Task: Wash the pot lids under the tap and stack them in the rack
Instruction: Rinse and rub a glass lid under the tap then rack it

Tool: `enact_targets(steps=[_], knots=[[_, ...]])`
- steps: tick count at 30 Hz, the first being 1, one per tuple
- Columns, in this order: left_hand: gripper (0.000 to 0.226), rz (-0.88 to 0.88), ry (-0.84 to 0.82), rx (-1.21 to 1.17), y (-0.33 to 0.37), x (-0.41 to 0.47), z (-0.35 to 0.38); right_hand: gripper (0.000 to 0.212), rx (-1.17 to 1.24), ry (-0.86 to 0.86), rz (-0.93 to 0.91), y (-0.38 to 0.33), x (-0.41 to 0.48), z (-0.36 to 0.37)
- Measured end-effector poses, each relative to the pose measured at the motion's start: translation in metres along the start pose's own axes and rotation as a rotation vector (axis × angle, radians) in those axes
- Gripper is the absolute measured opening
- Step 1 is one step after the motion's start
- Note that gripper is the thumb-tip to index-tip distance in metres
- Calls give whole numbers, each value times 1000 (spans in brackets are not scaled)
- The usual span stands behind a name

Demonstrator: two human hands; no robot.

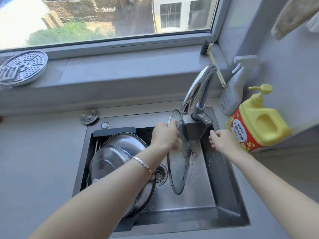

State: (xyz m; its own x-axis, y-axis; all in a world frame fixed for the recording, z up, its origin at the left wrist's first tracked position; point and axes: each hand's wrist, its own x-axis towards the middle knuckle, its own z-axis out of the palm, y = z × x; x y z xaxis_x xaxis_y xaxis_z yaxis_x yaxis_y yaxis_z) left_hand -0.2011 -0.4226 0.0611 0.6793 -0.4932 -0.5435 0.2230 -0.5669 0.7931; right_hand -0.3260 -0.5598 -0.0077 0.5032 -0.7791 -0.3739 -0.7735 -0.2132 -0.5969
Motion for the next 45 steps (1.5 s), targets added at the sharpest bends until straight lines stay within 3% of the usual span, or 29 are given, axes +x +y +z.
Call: enact_targets(steps=[3,5,9,11,14,19,22,26,29,36,41,45], knots=[[44,5,-43,46,4,1,6,32,96,-31,79,8,11,4],[43,18,-40,50,2,-3,2,37,171,-52,123,4,16,7],[37,23,5,-35,-9,-22,-17,25,357,-22,224,-19,26,18],[35,20,28,-81,-12,-31,-29,31,471,16,285,-33,27,25],[34,15,53,-123,-14,-37,-45,40,358,3,251,-48,22,29],[34,19,79,-91,-12,-43,-56,47,215,-189,238,-67,19,21],[36,31,78,-101,-12,-50,-61,55,123,-388,203,-73,4,21],[37,46,94,-127,-13,-61,-72,39,112,-587,72,-71,-41,52],[39,58,111,-146,-15,-71,-79,33,259,-520,43,-62,-68,74],[32,80,129,-184,-18,-87,-84,47,324,-411,-53,-64,-93,85],[29,112,67,-179,-16,-95,-83,51,350,-277,-61,-71,-102,81],[28,137,39,-183,-17,-101,-90,50,462,-274,-84,-67,-108,74]])
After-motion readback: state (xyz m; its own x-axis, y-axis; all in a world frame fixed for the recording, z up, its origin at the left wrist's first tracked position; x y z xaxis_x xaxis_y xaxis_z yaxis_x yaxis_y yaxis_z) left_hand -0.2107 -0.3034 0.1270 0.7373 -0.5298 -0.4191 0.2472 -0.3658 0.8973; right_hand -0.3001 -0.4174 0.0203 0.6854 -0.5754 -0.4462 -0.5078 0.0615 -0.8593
